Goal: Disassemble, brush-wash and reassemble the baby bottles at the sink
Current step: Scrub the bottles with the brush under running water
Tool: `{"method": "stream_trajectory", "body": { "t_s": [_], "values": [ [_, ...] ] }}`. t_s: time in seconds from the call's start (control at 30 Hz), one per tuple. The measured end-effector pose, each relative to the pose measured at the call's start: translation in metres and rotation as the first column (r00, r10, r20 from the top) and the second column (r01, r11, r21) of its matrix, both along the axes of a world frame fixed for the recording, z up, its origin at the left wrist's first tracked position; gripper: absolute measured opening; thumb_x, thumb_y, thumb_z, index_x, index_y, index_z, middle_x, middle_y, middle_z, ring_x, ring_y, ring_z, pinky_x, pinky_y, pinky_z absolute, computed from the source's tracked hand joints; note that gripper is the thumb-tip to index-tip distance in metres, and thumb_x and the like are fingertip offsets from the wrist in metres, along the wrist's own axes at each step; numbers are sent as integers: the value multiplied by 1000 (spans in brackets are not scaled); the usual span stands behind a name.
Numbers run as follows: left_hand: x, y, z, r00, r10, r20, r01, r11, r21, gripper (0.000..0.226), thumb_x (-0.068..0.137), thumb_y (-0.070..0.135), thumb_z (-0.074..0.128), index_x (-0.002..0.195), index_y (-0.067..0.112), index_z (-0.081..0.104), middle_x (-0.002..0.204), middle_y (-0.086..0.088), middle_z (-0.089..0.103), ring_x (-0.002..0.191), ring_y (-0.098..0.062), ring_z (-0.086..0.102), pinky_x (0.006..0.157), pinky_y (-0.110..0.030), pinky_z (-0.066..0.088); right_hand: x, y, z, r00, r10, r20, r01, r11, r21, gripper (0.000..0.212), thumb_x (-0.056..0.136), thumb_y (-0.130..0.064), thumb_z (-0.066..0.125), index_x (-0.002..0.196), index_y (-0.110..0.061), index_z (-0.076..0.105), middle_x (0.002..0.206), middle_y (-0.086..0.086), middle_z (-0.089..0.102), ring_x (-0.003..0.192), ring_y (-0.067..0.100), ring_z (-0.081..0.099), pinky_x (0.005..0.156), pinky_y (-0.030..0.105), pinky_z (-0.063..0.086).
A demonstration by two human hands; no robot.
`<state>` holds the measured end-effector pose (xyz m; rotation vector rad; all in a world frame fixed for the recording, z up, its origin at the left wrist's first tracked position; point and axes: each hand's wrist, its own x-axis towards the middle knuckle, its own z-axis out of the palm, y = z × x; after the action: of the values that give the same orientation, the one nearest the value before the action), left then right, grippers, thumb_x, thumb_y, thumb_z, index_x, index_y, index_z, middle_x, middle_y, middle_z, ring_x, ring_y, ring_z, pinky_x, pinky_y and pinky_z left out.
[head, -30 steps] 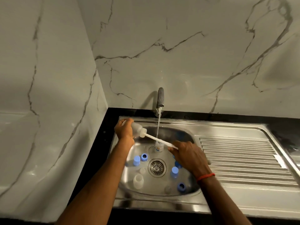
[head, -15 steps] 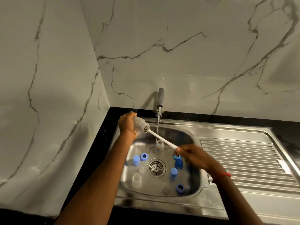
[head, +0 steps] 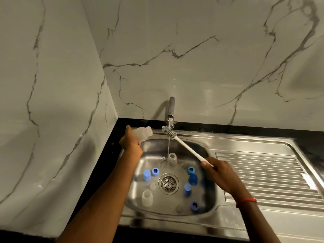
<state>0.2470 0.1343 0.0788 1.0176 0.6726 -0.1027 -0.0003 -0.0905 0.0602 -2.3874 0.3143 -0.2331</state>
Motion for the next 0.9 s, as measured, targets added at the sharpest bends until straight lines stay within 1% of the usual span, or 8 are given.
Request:
{"method": "stream_trajectory", "body": {
  "t_s": [0.1, 0.17, 0.27, 0.4, 0.57, 0.67, 0.8, 0.9],
  "values": [
    [-15, -6, -5, 993, -111, 48, 113, 993, -42, 49, 85, 63, 66, 84, 14, 60, 75, -4, 59, 56, -13, 53, 52, -25, 41, 11, 11, 3, 999, -4, 38, 3, 1000, 28, 34, 96, -49, 44, 83, -23, 61, 64, -7, 58, 62, 5, 58, 56, 14, 42],
    [-28, -12, -12, 973, -211, 97, 214, 977, -22, 62, 76, 70, 65, 90, 10, 61, 85, -13, 61, 59, -17, 55, 48, -25, 44, 23, 22, -4, 998, 30, 57, -28, 998, -48, 35, 100, -48, 45, 81, -23, 61, 67, -8, 57, 64, 6, 56, 59, 20, 44],
    [-39, -13, -21, 953, -287, 94, 290, 957, -21, 56, 78, 59, 72, 99, 8, 63, 104, -17, 66, 88, -31, 70, 56, -29, 59, 36, 32, -19, 997, 16, 80, -5, 990, -140, 32, 102, -47, 43, 87, -24, 59, 71, -8, 57, 65, 7, 55, 62, 33, 50],
    [-50, -9, -23, 931, -352, 90, 349, 936, 51, 82, 58, 61, 84, 115, 8, 60, 116, -12, 61, 105, -31, 67, 62, -31, 59, 38, 35, -27, 994, 9, 105, 14, 976, -218, 33, 102, -52, 38, 96, -27, 59, 75, -9, 57, 65, 7, 57, 62, 32, 53],
    [-57, -1, -19, 936, -341, 87, 337, 940, 58, 30, 79, 42, 82, 97, 22, 70, 114, -8, 67, 98, -24, 67, 62, -32, 57, 17, 23, -42, 996, -14, 89, 35, 969, -245, 37, 100, -54, 38, 96, -27, 62, 78, -10, 60, 67, 8, 58, 62, 33, 54],
    [-63, -6, -17, 931, -362, 43, 357, 929, 93, 35, 80, 48, 79, 98, 20, 69, 105, -6, 66, 93, -23, 68, 61, -33, 60, 28, 31, -39, 994, -10, 113, 39, 965, -261, 39, 100, -54, 35, 97, -26, 62, 77, -9, 58, 65, 8, 56, 61, 32, 54],
    [-60, -7, -11, 933, -360, -24, 356, 909, 217, 50, 84, 66, 65, 93, 17, 67, 79, -14, 75, 56, -20, 63, 49, -27, 46, 46, 40, -29, 991, 5, 134, 31, 964, -265, 48, 99, -59, 29, 96, -23, 60, 74, -9, 55, 61, 8, 53, 56, 28, 50],
    [-55, 1, -12, 933, -355, -52, 357, 904, 234, 54, 84, 67, 65, 91, 13, 65, 77, -16, 74, 45, -17, 57, 46, -25, 42, 30, 32, -42, 995, -7, 96, 33, 962, -271, 45, 98, -57, 31, 98, -23, 61, 76, -7, 58, 63, 9, 56, 58, 33, 54]
  ]
}}
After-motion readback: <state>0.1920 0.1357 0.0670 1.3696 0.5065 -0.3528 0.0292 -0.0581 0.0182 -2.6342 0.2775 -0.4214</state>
